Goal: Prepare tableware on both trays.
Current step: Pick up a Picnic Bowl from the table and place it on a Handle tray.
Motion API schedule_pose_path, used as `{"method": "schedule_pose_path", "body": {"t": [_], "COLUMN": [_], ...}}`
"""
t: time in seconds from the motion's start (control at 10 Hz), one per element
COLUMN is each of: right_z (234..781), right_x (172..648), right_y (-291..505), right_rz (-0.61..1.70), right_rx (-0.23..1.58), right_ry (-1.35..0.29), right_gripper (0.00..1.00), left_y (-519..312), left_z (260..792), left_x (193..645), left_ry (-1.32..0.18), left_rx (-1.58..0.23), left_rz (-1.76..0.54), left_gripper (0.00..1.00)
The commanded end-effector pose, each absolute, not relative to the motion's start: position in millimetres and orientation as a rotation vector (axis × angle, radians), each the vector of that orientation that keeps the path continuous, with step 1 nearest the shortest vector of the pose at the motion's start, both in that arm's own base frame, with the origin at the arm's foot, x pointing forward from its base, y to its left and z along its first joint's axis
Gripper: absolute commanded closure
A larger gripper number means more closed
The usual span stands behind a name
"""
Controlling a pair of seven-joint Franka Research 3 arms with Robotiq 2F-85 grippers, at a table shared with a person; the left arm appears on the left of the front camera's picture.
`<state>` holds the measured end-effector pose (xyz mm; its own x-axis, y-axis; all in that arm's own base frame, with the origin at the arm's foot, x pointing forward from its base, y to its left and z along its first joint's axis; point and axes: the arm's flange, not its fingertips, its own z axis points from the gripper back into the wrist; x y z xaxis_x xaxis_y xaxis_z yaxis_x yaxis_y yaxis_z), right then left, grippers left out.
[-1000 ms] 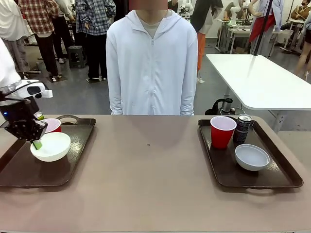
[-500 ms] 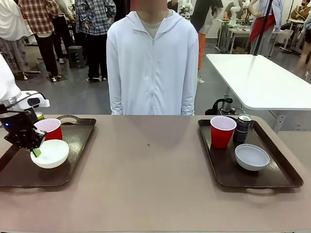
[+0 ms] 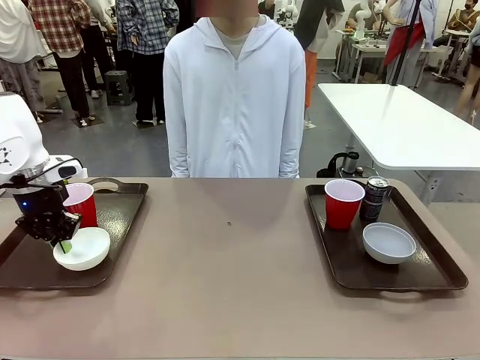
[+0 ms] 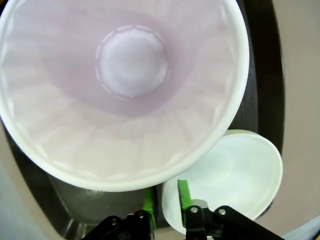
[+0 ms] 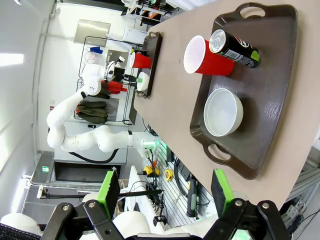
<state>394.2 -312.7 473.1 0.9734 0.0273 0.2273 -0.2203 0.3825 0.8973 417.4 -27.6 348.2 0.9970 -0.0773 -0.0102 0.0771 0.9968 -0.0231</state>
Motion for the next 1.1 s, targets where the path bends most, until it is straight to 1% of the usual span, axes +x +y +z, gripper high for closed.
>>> {"method": "schedule_pose_path", "body": {"t": [0.0,0.1,0.2,0.3,0.4,0.6,0.7,0.8,0.9,1.0], "right_z": [474,474,474,474,474,474,474,474,474,474], "right_x": [394,394,394,394,394,394,394,394,394,394], "right_y": [-312,-312,-312,-312,-312,-312,-312,-312,-312,-312], "right_rz": [0.164,0.164,0.164,0.164,0.164,0.164,0.164,0.164,0.164,0.164], "right_rx": [1.167,1.167,1.167,1.167,1.167,1.167,1.167,1.167,1.167,1.167], "right_ry": [-0.190,-0.190,-0.190,-0.190,-0.190,-0.190,-0.190,-0.190,-0.190,-0.190], "right_gripper": [0.04,0.04,0.04,0.04,0.04,0.04,0.04,0.04,0.04,0.04], "left_y": [-32,-34,-35,-34,-32,-28,-24,-21,-19,-27], "left_z": [358,365,377,393,409,439,454,457,453,457], "left_x": [415,412,409,405,402,397,395,396,396,396], "left_ry": [-0.002,-0.010,-0.027,-0.046,-0.057,-0.094,-0.123,-0.134,-0.147,-0.132], "left_rx": [0.001,-0.001,0.001,0.003,0.007,0.016,0.001,-0.011,-0.070,-0.013], "left_rz": [-0.060,-0.071,-0.078,-0.096,-0.112,-0.114,-0.094,-0.083,-0.080,-0.092], "left_gripper": [0.00,0.00,0.15,0.05,0.00,0.00,0.07,0.07,0.07,0.07]}}
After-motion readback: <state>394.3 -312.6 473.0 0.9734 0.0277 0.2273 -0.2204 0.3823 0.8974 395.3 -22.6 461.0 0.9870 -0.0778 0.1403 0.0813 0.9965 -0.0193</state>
